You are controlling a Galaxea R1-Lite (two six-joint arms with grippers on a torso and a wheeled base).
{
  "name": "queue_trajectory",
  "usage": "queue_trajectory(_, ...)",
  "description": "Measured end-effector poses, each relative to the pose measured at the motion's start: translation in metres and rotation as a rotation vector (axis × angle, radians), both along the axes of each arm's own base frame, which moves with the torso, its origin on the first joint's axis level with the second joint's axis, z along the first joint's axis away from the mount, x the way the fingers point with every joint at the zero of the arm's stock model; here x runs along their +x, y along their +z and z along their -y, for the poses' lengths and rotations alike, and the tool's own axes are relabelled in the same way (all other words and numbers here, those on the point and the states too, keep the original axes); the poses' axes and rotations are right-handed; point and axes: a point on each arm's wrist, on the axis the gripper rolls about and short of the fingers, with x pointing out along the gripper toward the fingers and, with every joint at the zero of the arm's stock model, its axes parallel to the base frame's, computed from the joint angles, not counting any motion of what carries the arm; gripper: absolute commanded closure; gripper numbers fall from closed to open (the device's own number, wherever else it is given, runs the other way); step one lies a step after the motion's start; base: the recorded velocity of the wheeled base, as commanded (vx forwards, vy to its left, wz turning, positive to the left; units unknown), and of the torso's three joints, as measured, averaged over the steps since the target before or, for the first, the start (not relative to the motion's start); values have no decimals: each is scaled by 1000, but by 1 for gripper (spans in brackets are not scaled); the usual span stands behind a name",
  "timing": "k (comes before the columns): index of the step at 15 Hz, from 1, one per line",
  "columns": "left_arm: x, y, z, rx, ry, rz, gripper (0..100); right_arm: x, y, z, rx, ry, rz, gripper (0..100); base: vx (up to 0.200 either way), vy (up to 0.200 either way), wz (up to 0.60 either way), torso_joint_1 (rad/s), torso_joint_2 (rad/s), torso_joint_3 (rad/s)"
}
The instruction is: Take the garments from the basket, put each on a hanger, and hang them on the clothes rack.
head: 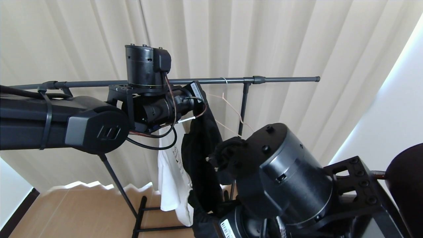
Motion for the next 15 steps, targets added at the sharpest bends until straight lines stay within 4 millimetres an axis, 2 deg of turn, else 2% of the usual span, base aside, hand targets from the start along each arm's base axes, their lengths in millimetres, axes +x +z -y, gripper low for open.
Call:
queue_trajectory(3,-5,-3,-4,92,-18,26,100,22,4,21,-32,-60,32,100,0,0,0,0,0,0)
queue_trajectory(6,-14,-11,-18,262,-42,48,100,61,7,50,-60,-192,79,100,0,0,0,0,0,0)
queue_trajectory(9,-23,-17,-29,376,-65,1,100,99,9,68,-29,-302,138,100,0,0,0,0,0,0)
queue_trajectory(15,-42,-19,-39,493,-188,-38,100,155,6,78,41,-471,243,100,0,0,0,0,0,0)
